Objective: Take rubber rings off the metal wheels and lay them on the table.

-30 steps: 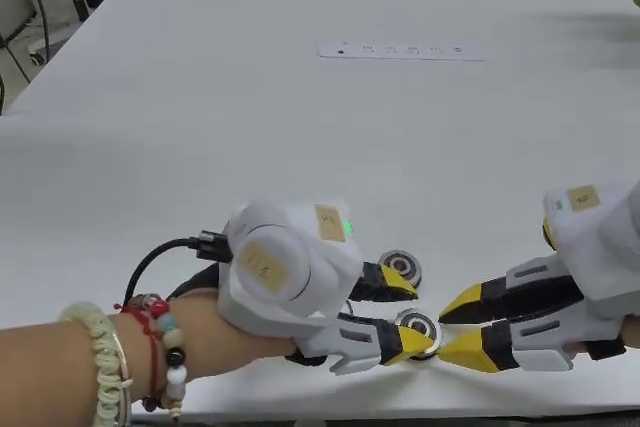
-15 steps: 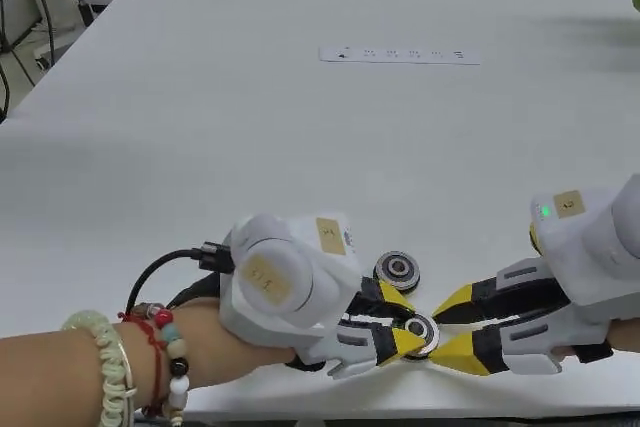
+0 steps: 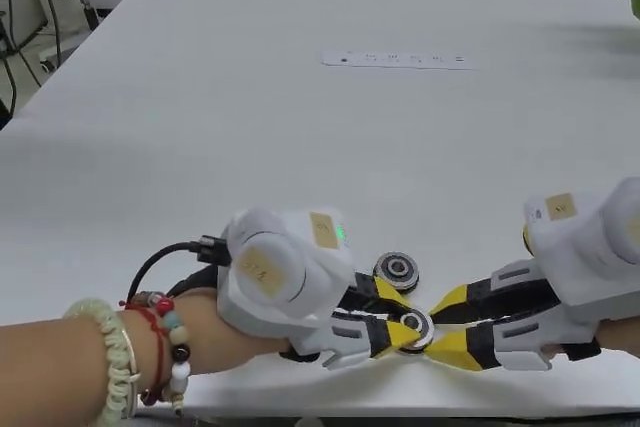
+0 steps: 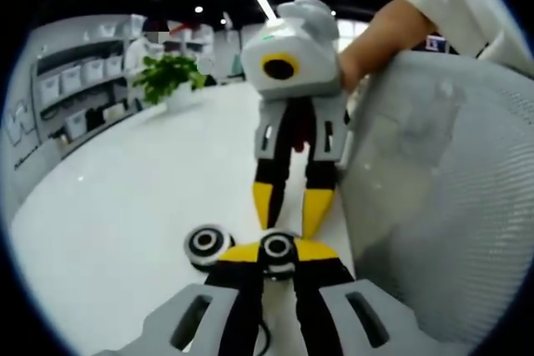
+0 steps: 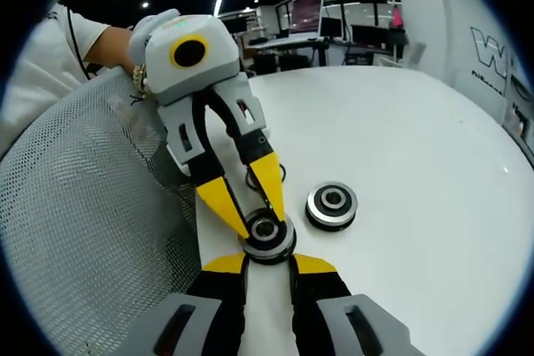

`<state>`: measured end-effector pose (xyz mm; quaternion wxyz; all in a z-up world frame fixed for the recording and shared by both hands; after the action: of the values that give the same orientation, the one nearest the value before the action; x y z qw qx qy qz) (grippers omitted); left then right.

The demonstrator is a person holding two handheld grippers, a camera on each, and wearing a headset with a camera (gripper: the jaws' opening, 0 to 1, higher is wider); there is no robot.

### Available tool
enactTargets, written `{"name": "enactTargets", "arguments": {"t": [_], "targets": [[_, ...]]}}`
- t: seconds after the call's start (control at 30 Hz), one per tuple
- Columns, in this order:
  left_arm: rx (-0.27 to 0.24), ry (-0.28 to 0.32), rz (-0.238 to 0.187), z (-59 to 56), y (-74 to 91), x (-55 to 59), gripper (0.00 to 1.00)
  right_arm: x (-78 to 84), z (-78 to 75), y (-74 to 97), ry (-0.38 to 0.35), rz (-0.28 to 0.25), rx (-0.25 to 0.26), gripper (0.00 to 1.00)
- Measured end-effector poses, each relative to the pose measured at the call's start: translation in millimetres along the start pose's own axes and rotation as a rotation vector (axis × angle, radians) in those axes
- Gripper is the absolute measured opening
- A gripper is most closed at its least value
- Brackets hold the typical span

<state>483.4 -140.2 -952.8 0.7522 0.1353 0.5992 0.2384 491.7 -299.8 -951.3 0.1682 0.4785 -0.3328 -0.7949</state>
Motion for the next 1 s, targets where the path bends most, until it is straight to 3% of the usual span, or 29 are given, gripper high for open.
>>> {"name": "enactTargets", "arguments": {"t": [0.07, 0.23, 0.37, 0.53, 0.67, 1.0], "targets": [[-0.009, 0.007, 0.000, 1.0, 0.4, 0.5, 0.13, 0.9, -1.0, 0.7, 0.031, 0.009, 0.015, 0.11], [-0.009, 0.013, 0.002, 1.1, 0.5, 0.3, 0.13, 0.9, -2.6, 0.7, 0.029, 0.015, 0.022, 0.01], [-0.010, 0.019, 0.003, 1.2, 1.1, 0.6, 0.13, 0.5, -2.5, 0.2, 0.006, 0.018, 0.034, 0.00], [-0.022, -0.002, 0.004, -1.0, 1.7, 0.8, 0.13, 0.7, -4.8, -0.5, -0.113, 0.015, 0.033, 0.00], [-0.025, -0.002, 0.002, 0.1, 1.6, 1.1, 0.13, 1.4, -8.0, 0.2, -0.166, 0.005, 0.028, 0.00], [-0.031, -0.010, -0.002, 0.3, 2.1, 2.1, 0.13, 0.8, -9.7, 4.0, -0.241, -0.017, 0.004, 0.00]]}}
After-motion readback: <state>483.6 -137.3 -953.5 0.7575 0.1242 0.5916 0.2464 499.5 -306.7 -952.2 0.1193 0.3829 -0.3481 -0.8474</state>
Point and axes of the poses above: the centre of the closed fingertips' face, and the gripper's own axes: y roughly backward along the fingers, z roughly to its left, x roughly out of its underside, the point moved 10 cm from there along y, roughly backward along the fingers, and after that the axes turned 14 degrees about -y, right-handed, at the moved point
